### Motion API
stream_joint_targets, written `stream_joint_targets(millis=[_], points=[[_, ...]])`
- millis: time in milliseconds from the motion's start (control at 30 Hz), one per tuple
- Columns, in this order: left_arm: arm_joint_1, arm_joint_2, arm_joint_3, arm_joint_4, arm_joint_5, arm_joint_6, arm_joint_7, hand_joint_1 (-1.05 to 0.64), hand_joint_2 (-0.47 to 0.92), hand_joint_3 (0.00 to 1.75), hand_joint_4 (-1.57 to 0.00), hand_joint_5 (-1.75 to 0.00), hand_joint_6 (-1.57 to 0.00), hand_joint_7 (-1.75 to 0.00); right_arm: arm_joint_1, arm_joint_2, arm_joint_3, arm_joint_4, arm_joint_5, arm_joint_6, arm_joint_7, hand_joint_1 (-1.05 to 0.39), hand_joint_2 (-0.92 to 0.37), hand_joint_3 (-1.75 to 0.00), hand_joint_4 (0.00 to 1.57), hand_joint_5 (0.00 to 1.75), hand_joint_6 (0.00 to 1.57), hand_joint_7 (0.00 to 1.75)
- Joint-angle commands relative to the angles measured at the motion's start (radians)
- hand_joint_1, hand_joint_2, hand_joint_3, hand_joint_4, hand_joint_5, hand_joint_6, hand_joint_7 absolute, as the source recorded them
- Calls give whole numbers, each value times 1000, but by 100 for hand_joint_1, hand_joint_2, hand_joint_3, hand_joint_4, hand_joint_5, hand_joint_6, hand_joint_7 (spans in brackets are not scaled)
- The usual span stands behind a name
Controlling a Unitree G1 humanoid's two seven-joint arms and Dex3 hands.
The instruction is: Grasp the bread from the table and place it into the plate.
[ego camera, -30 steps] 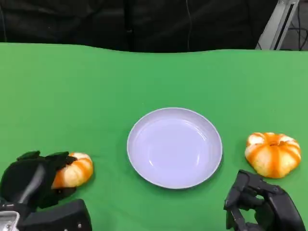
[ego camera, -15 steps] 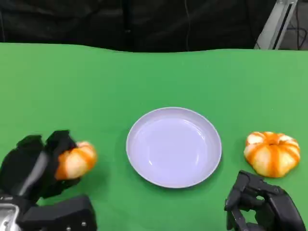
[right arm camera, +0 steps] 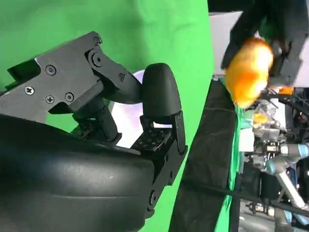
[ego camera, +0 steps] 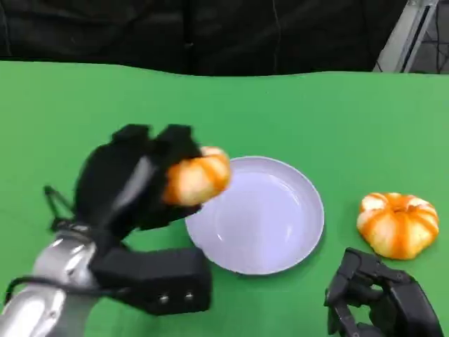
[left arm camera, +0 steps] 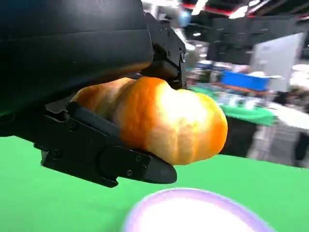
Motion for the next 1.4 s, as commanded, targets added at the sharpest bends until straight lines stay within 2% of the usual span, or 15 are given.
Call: stream_joint_targets(millis=[33,267,467,633,667,733,800,833,867,900,967,1033,1200,1333,1400], points=[[-102,-30,-47,142,15,-42,20,-12,88,31,-65,-175,-56,-175,13,-5,-5,-9,4,-10,-6,-13,-63,-109,79,175,75,153],[-162,-65,-76,264,21,-69,60,-11,88,31,-65,-175,-57,-175,17,-3,-3,-15,4,-4,-9,-12,-63,-109,80,175,75,154],[-255,-155,-151,545,43,-88,149,-5,88,31,-60,-175,-51,-175,23,-2,0,-21,5,-3,-8,-13,-63,-107,79,175,75,151],[-285,-167,-171,626,39,-110,188,-5,88,29,-59,-175,-49,-175,26,-2,1,-27,2,1,-11,-13,-64,-106,79,175,75,151],[-289,-168,-189,663,39,-139,181,-6,88,28,-58,-173,-51,-170,28,-1,2,-27,1,-2,-12,-13,-64,-106,79,175,75,151],[-297,-170,-213,716,38,-178,176,-10,91,17,-57,-164,-62,-145,30,-1,3,-27,0,-6,-12,-13,-65,-105,78,175,75,151],[-305,-170,-221,740,35,-194,182,-11,92,13,-57,-162,-65,-138,31,-1,4,-27,0,-7,-13,-13,-65,-105,78,175,75,152],[-309,-157,-239,744,34,-198,120,-20,92,18,-46,-144,-57,-123,30,-2,4,-27,-5,-8,-16,-13,-65,-105,78,175,75,152],[-310,-148,-252,745,33,-200,72,-42,92,29,-33,-87,-49,-74,29,-2,4,-27,-8,-8,-18,-12,-65,-104,78,175,75,152],[-311,-141,-261,743,32,-201,38,-56,92,36,-30,-43,-49,-34,29,-2,4,-27,-11,-8,-20,-12,-65,-104,78,175,75,152],[-304,-128,-275,729,45,-193,14,-75,92,49,-13,-14,-40,-10,29,-2,6,-28,-14,-7,-23,-12,-65,-103,78,175,75,152],[-302,-116,-292,715,64,-179,4,-89,92,63,-3,-3,-29,-3,29,-2,7,-31,-15,-2,-23,-13,-66,-102,78,175,74,152],[-297,-100,-312,686,81,-157,-21,-101,92,79,0,0,-11,0,26,-1,6,-28,-5,0,-19,-13,-67,-100,78,175,75,152],[-295,-97,-317,675,80,-149,-27,-103,92,81,0,0,-8,0,26,-1,6,-27,-4,0,-18,-13,-67,-100,78,175,75,152],[-282,-84,-305,640,64,-152,-39,-105,92,83,0,0,-1,0,22,-3,3,-22,-3,-1,-17,-13,-67,-100,78,175,75,153]])
